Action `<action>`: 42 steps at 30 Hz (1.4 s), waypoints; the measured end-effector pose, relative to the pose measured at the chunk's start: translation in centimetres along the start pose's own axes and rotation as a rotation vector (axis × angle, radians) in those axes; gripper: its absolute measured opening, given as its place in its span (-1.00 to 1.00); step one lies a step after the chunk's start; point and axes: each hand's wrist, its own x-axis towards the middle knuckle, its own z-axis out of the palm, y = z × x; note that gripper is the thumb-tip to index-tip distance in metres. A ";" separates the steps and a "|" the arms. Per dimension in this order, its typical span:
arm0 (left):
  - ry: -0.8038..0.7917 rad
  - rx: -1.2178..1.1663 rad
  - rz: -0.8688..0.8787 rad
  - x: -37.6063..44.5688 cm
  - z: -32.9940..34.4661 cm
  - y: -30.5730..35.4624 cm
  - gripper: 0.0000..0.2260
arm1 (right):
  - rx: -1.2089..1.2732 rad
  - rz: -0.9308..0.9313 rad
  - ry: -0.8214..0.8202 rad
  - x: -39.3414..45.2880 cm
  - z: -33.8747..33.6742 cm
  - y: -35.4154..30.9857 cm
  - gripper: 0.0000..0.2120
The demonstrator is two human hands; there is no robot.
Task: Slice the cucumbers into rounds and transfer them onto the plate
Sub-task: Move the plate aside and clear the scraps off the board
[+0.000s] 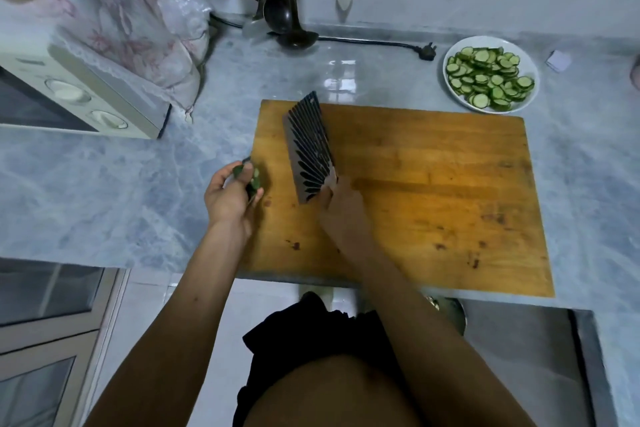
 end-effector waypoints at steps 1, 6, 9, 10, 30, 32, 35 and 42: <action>-0.018 0.020 0.001 0.1 0.4 0.0 -0.92 | 0.022 0.041 0.051 -0.5 -0.7 1.2 -0.77; -0.129 0.130 -0.024 0.2 2.2 -1.1 -0.92 | -0.026 0.196 0.224 -3.2 -5.8 5.9 -0.86; -0.189 0.187 -0.014 -0.2 3.5 -2.0 -0.85 | -0.023 0.161 0.268 -4.5 -6.6 5.9 -0.85; -0.213 0.213 0.005 -0.3 3.9 -2.3 -0.84 | -0.027 0.142 0.249 -4.8 -6.3 5.6 -0.84; -0.454 0.639 0.312 -1.6 8.0 -7.7 -0.85 | -0.080 0.132 0.314 -8.5 -9.1 10.0 -0.82; -0.446 0.572 0.271 -2.1 8.5 -8.0 -0.86 | -0.076 0.085 0.209 -8.5 -8.5 9.2 -0.81; -0.422 0.534 0.263 -3.1 9.2 -8.4 -0.91 | -0.038 0.078 0.099 -8.2 -8.0 9.0 -0.80; -0.425 0.522 0.361 -5.0 9.5 -9.5 -0.95 | -0.017 0.180 0.224 -8.8 -13.0 14.1 -0.75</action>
